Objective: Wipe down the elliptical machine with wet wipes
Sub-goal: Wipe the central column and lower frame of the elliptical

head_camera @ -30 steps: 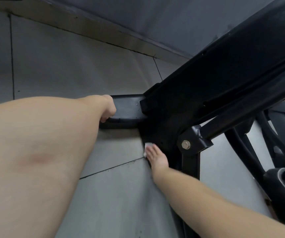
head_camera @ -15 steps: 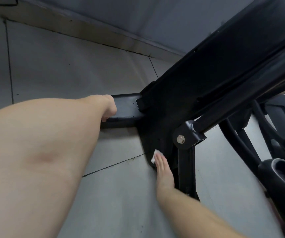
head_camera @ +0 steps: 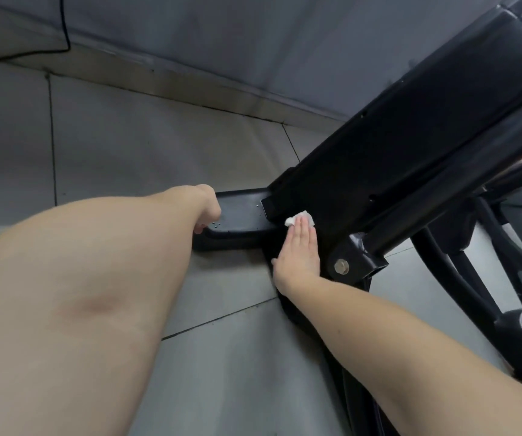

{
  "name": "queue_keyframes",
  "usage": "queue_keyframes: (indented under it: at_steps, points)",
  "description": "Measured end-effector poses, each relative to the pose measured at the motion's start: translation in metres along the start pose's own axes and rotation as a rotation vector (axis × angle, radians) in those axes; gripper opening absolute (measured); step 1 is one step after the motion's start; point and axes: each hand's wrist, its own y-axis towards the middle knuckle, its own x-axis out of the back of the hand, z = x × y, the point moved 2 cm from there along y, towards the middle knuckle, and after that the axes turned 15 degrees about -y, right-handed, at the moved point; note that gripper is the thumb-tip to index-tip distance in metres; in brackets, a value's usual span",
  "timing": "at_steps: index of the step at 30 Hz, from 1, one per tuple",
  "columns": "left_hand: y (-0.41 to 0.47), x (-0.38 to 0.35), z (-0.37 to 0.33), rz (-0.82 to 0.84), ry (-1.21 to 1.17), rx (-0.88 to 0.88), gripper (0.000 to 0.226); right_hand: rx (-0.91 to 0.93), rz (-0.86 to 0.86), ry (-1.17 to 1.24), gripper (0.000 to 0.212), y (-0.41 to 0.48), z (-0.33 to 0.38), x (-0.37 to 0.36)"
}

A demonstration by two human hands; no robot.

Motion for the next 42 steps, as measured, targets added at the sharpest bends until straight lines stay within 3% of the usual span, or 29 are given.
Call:
queue_keyframes:
  at_steps: [3, 5, 7, 9, 13, 15, 19, 22, 25, 27, 30, 32, 36, 39, 42]
  points:
    - [0.001, -0.001, 0.004, -0.033, -0.019, -0.013, 0.020, 0.146, -0.123, 0.451, 0.078, 0.032, 0.014, 0.010]
    - [0.004, 0.000, 0.011, -0.060, -0.034, -0.009, 0.018, 0.180, -0.080, 0.667, 0.074, 0.045, 0.033, 0.013]
    - [0.008, 0.003, 0.019, -0.081, -0.034, 0.002, 0.019, 0.121, -0.036, 0.808, 0.073, 0.045, 0.055, 0.017]
    - [0.009, 0.005, 0.024, -0.097, -0.024, 0.015, 0.021, 0.099, -0.096, 0.877, 0.075, 0.034, 0.080, 0.029]
    - [0.009, 0.007, 0.031, -0.138, 0.004, 0.061, 0.021, 0.420, -0.251, 0.749, 0.088, 0.006, 0.121, 0.051]
    - [0.011, 0.007, 0.036, -0.156, 0.006, 0.066, 0.023, 0.344, -0.246, 0.701, 0.083, 0.026, 0.108, 0.042]
    - [0.017, 0.007, 0.050, -0.212, -0.020, 0.080, 0.022, -0.028, 0.000, 0.695, 0.086, 0.058, 0.074, 0.029]
    - [0.025, 0.008, 0.057, -0.274, -0.036, 0.083, 0.020, 0.180, -0.120, 0.692, 0.096, 0.036, 0.107, 0.055]
    - [0.031, 0.007, 0.058, -0.328, -0.077, 0.076, 0.021, 0.358, -0.233, 0.670, 0.089, 0.040, 0.112, 0.062]
    - [0.035, 0.005, 0.060, -0.333, -0.100, 0.078, 0.025, 0.232, -0.181, 0.644, 0.086, 0.071, 0.092, 0.059]
    - [0.039, 0.005, 0.064, -0.324, -0.113, 0.069, 0.027, -0.054, 0.055, 0.682, 0.090, 0.095, 0.076, 0.063]
    - [0.043, 0.008, 0.070, -0.340, -0.134, 0.076, 0.025, -0.025, 0.062, 0.689, 0.095, 0.084, 0.098, 0.083]
    - [0.053, 0.014, 0.075, -0.372, -0.201, 0.102, 0.026, 0.273, -0.097, 0.686, 0.094, 0.053, 0.132, 0.104]
    - [0.054, 0.011, 0.075, -0.364, -0.236, 0.098, 0.029, 0.175, -0.086, 0.584, 0.097, 0.091, 0.103, 0.097]
    - [0.053, 0.007, 0.076, -0.339, -0.223, 0.081, 0.023, -0.012, 0.077, 0.475, 0.105, 0.133, 0.064, 0.083]
